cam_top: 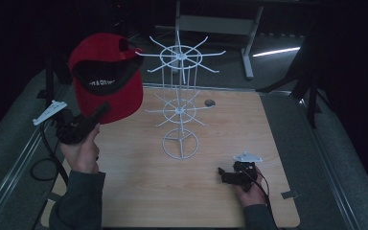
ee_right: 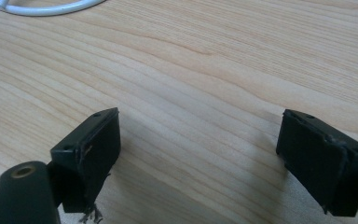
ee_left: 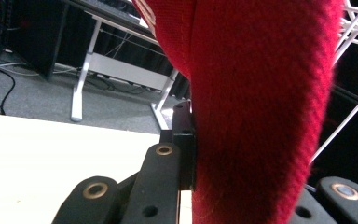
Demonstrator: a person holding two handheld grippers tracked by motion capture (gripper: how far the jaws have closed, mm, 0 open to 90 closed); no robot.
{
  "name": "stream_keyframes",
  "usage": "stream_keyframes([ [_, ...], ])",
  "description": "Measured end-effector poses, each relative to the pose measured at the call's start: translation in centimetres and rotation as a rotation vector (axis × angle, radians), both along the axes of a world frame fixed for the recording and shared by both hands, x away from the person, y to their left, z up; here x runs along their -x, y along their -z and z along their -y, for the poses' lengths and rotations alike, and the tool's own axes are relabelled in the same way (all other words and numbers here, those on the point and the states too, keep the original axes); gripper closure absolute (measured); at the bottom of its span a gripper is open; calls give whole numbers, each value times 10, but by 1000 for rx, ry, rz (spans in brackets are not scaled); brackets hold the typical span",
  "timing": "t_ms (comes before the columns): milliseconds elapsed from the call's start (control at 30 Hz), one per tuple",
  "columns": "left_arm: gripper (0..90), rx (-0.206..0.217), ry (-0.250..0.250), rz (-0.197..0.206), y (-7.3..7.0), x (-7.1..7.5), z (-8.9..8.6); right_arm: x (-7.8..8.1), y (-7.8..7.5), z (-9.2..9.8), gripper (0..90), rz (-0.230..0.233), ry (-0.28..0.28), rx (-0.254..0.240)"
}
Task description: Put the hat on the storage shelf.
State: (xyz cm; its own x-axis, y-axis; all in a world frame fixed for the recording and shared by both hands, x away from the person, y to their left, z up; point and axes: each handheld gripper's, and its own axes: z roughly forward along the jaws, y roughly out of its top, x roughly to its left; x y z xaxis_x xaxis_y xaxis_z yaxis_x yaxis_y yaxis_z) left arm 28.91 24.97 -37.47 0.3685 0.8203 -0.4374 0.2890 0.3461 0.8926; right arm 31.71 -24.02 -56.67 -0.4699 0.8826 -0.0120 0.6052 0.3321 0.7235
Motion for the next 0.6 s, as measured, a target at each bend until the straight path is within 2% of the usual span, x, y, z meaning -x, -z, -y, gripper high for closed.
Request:
stream_keyframes([
  [600,842,10,2,5,-4,-1,0,0,0,0,134,0,0,0],
])
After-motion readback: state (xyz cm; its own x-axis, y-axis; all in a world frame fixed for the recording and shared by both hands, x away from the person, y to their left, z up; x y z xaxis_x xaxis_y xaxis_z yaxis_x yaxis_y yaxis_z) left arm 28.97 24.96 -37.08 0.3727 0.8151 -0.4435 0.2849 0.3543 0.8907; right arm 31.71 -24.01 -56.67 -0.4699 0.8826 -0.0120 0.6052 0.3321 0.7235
